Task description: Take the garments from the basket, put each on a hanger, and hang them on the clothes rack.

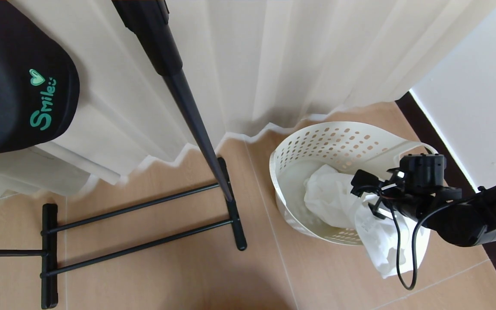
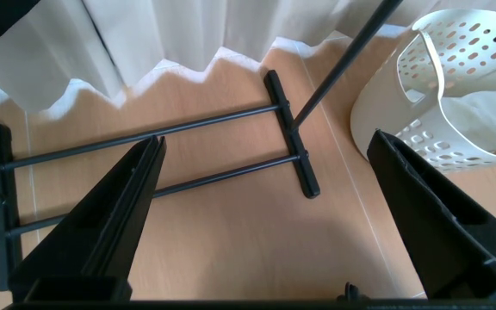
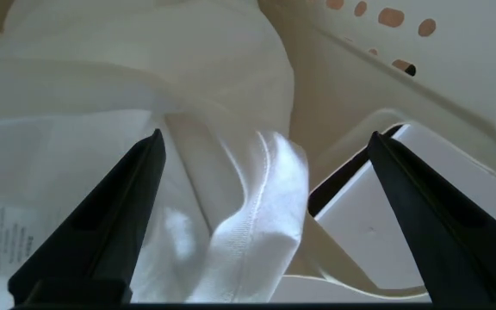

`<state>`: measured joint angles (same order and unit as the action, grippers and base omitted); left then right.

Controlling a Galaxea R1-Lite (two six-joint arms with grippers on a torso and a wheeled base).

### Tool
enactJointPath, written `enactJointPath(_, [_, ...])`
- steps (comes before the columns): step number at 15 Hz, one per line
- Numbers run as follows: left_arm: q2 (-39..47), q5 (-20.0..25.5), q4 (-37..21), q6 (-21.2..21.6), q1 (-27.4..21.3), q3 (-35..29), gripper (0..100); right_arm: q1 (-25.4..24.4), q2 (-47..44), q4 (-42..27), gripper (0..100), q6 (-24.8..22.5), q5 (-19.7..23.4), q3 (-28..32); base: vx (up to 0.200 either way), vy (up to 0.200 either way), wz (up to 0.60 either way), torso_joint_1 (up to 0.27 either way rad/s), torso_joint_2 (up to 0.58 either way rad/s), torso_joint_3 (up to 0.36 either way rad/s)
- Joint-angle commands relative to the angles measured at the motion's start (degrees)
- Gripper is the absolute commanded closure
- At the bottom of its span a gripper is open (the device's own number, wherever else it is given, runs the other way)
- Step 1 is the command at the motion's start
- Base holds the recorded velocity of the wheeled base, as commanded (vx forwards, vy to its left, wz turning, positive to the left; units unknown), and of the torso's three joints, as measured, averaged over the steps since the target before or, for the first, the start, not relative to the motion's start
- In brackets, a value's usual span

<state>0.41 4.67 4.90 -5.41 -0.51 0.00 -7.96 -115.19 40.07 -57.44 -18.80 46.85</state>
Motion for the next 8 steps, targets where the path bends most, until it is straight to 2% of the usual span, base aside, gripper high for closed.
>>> enactJointPath(1, [0.02, -0.01, 0.02, -0.04, -0.02, 0.0, 0, 0.4, -1.71, 0.01, 0, 0.05, -0.19, 1.49, 0.0, 0.0, 0.0, 0.0, 0.0, 0.0])
enactJointPath(2, [-0.06, -0.01, 0.02, -0.04, -0.02, 0.0, 0, 0.75, -1.97, 0.01, 0, 0.05, -0.19, 1.58, 0.0, 0.0, 0.0, 0.0, 0.0, 0.0])
enactJointPath(3, [-0.06, -0.01, 0.02, -0.04, 0.07, 0.0, 0, 1.02, -2.23, 0.18, 100, 0.23, -0.19, 1.58, 0.0, 0.0, 0.0, 0.0, 0.0, 0.0])
enactJointPath(8, [0.02, -0.01, 0.02, -0.04, -0.02, 0.0, 0, 1.9, 1.46, 0.1, 100, 3.21, -0.01, -1.23, 0.0, 0.0, 0.0, 0.0, 0.0, 0.0])
